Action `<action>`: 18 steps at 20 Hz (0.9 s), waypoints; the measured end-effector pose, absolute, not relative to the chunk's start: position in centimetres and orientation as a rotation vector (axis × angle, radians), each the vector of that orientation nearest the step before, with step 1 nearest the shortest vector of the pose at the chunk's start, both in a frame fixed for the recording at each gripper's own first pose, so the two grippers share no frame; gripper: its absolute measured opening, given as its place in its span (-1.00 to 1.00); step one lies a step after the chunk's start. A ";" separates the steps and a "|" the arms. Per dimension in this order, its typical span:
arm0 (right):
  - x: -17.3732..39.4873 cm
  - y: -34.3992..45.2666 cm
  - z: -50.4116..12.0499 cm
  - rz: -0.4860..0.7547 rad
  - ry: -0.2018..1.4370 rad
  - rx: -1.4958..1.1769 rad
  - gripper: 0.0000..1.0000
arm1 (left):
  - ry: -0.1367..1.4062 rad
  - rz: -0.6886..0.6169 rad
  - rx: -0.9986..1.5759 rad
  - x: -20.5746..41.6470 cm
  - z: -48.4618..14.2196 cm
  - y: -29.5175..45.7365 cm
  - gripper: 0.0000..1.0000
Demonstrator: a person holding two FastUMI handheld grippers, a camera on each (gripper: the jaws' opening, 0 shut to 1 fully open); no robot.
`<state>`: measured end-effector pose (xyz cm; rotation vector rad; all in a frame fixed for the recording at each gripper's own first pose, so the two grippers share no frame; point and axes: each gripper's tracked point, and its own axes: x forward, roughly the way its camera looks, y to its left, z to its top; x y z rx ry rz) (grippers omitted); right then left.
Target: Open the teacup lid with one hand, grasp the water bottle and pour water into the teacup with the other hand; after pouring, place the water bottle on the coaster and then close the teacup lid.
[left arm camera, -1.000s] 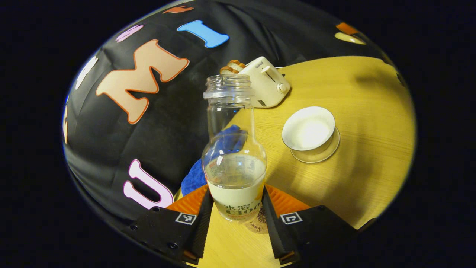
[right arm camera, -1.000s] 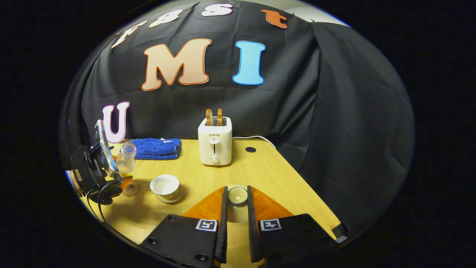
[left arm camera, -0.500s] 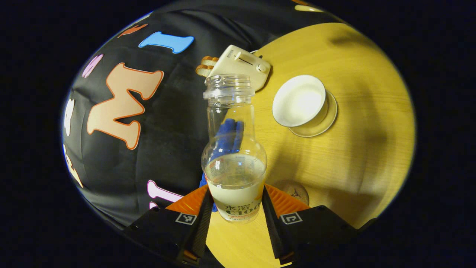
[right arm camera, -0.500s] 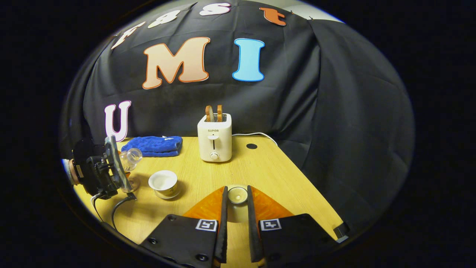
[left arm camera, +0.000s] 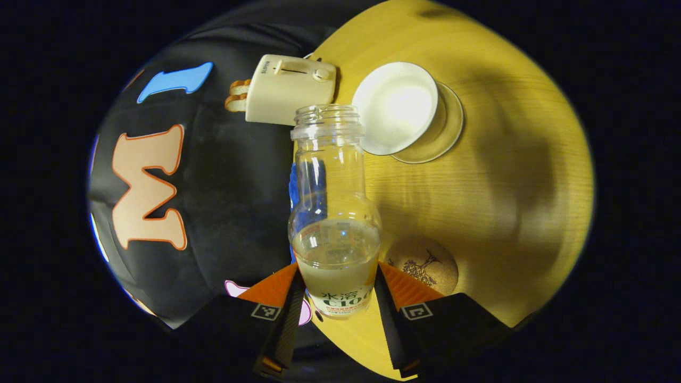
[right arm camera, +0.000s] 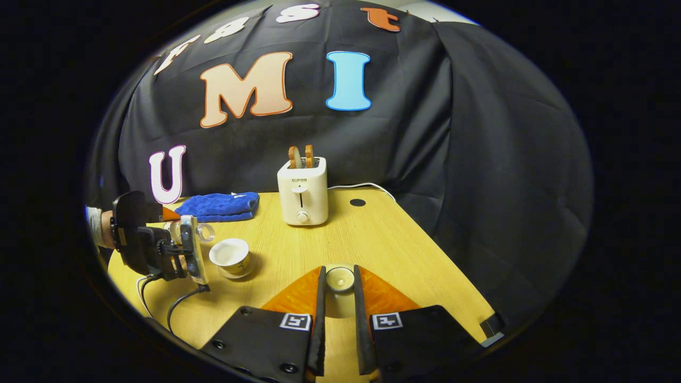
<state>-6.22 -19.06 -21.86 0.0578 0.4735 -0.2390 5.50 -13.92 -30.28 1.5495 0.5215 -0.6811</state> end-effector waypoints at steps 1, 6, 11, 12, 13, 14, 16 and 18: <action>-6.4 -19.4 -21.8 -0.243 0.471 0.059 -0.45 | 0.527 -0.688 1.563 5.5 -30.4 -14.0 0.34; -6.7 -20.1 -22.5 -0.249 0.478 0.076 -0.48 | 0.574 -0.723 1.651 5.4 -30.9 -13.8 0.36; -6.7 -20.2 -23.1 -0.242 0.480 0.094 -0.44 | 0.621 -0.740 1.747 5.6 -30.4 -13.5 0.33; -6.6 -20.2 -23.1 -0.239 0.475 0.100 -0.44 | 0.621 -0.748 1.761 5.6 -30.3 -13.6 0.33; -6.5 -20.2 -23.1 -0.237 0.474 0.104 -0.45 | 0.631 -0.750 1.784 5.4 -30.2 -13.4 0.33; -6.6 -20.2 -23.3 -0.236 0.474 0.106 -0.44 | 0.633 -0.756 1.806 5.4 -30.0 -13.5 0.33; -6.8 -20.3 -23.7 -0.233 0.480 0.112 -0.44 | 0.654 -0.758 1.849 5.4 -29.8 -13.3 0.34; -7.1 -20.3 -24.0 -0.231 0.483 0.127 -0.45 | 0.648 -0.768 1.878 5.7 -29.2 -13.8 0.34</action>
